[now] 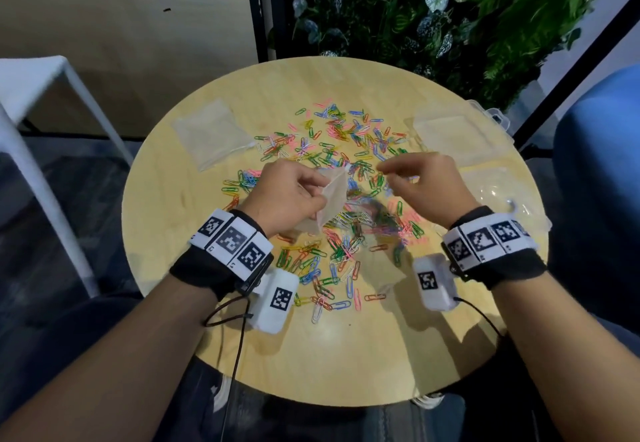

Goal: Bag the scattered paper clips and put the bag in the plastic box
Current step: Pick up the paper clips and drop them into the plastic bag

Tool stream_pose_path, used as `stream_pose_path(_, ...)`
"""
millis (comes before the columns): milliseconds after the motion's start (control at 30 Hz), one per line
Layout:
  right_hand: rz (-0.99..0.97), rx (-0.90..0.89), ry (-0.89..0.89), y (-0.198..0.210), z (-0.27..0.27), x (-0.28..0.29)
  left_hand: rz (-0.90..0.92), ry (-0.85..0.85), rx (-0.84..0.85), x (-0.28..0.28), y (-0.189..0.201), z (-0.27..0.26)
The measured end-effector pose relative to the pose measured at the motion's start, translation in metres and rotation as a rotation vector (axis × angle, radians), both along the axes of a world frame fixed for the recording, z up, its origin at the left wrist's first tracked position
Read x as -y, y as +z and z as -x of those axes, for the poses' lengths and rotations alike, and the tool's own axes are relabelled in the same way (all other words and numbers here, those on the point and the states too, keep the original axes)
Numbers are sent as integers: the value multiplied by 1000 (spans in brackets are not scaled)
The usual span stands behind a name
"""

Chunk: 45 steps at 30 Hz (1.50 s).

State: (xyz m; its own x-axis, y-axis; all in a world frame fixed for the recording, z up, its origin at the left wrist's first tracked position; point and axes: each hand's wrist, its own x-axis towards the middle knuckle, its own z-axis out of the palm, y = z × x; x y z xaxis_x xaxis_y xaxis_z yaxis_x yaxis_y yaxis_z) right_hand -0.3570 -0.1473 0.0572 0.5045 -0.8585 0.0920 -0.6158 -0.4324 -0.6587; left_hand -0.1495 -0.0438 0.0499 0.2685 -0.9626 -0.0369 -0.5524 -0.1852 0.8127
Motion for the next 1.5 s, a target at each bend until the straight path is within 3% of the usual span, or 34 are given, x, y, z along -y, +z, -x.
stream_pose_path(100, -86, -544, -21, -27, 16, 17, -12, -5, -19, -1, 0, -3)
stream_pose_path(167, -142, -672, -14, -45, 14, 11, -17, -6, -49, -2, -1, -5)
stream_pose_path(433, 99, -669, 247, -68, -19, -37, 6, 22, -63, -3, 2, -7)
stream_pose_path(633, 129, -679, 199, -41, -26, -32, 1, 54, -116, -2, 3, -9)
stream_pose_path(767, 19, -433, 55, -25, -7, -16, 17, 90, -123, -1, 6, -16)
stream_pose_path(833, -144, -148, -67, -14, 7, -4, 54, 101, -113, -1, 9, -17)
stream_pose_path(933, -553, 401, -229, 5, 17, 6, 80, 84, -110, 0, 11, -15)
stream_pose_path(1033, -813, 665, -206, 14, 6, 2, 55, 43, -97, 1, 3, -6)
stream_pose_path(1133, -942, 736, -137, 14, -13, -8, 13, -5, -104, 1, -2, 4)
stream_pose_path(1200, -954, 684, -97, 12, -22, -14, 6, -30, -113, 0, -4, 8)
stream_pose_path(1367, -769, 432, -129, -4, -29, -24, 7, -22, -165, 1, -10, 10)
stream_pose_path(1500, -986, 579, -182, -12, -40, -26, 36, -29, -154, 1, -15, 20)
